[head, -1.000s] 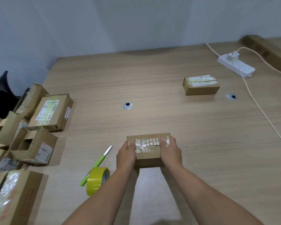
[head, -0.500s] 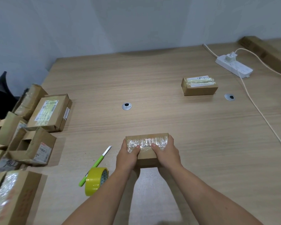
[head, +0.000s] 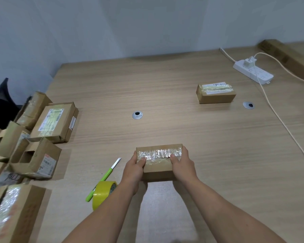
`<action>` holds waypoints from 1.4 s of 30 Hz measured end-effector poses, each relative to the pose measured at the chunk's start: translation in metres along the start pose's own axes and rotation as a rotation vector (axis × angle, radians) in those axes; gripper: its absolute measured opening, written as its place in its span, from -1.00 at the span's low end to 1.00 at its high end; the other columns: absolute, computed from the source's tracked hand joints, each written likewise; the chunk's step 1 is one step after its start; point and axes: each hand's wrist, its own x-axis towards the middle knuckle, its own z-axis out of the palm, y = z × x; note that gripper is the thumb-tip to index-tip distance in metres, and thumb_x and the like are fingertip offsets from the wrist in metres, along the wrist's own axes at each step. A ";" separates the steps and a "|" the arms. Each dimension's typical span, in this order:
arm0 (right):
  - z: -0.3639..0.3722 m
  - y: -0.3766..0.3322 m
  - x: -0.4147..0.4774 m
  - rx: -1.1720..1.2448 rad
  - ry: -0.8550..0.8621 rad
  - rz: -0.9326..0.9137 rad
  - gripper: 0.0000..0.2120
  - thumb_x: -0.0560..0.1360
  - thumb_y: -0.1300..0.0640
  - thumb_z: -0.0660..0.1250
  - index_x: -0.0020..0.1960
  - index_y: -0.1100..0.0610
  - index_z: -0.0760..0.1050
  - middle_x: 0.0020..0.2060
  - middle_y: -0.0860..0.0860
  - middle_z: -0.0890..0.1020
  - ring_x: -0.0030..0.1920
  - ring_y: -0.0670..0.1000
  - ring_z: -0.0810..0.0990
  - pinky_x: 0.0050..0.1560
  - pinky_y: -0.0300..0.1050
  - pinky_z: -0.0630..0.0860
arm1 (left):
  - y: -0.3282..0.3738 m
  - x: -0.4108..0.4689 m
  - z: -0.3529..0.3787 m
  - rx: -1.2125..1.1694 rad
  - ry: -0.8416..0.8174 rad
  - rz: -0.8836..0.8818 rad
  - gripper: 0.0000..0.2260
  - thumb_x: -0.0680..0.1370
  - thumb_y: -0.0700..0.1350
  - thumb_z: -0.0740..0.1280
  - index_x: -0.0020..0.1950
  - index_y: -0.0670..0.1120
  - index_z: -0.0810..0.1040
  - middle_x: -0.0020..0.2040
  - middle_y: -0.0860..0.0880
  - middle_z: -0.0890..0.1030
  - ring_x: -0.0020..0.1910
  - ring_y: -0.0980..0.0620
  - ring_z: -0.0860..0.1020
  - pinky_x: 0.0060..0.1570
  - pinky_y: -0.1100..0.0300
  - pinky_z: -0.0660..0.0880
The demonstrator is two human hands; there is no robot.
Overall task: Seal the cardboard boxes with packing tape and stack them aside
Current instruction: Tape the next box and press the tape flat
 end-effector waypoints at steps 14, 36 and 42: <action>-0.010 -0.005 -0.005 0.120 -0.051 0.023 -0.48 0.71 -0.03 0.09 0.63 -0.08 0.07 0.54 0.06 0.32 0.50 0.13 0.31 0.28 -0.09 0.29 | 0.006 -0.010 -0.001 -0.070 0.022 0.054 -0.69 0.66 -0.16 0.19 0.33 0.08 0.57 0.13 0.06 0.68 0.11 0.02 0.64 0.17 0.03 0.56; -0.017 -0.053 0.000 0.161 0.055 -0.167 -0.56 0.53 -0.09 0.42 0.36 -0.01 0.48 0.13 -0.03 0.60 0.13 0.00 0.58 0.17 -0.07 0.51 | 0.056 -0.026 0.017 -0.164 0.192 0.205 -0.77 0.60 0.05 0.28 0.17 0.05 0.64 0.16 0.11 0.65 0.20 0.06 0.56 0.35 0.04 0.42; 0.008 -0.054 -0.007 0.018 0.005 -0.082 -0.32 0.48 -0.29 0.36 0.50 -0.04 0.30 0.32 0.04 0.42 0.33 0.10 0.45 0.29 0.04 0.42 | 0.060 -0.036 0.022 0.165 0.185 0.273 -0.81 0.56 0.12 0.33 0.09 0.07 0.60 -0.03 0.12 0.67 0.03 0.04 0.60 0.01 0.09 0.49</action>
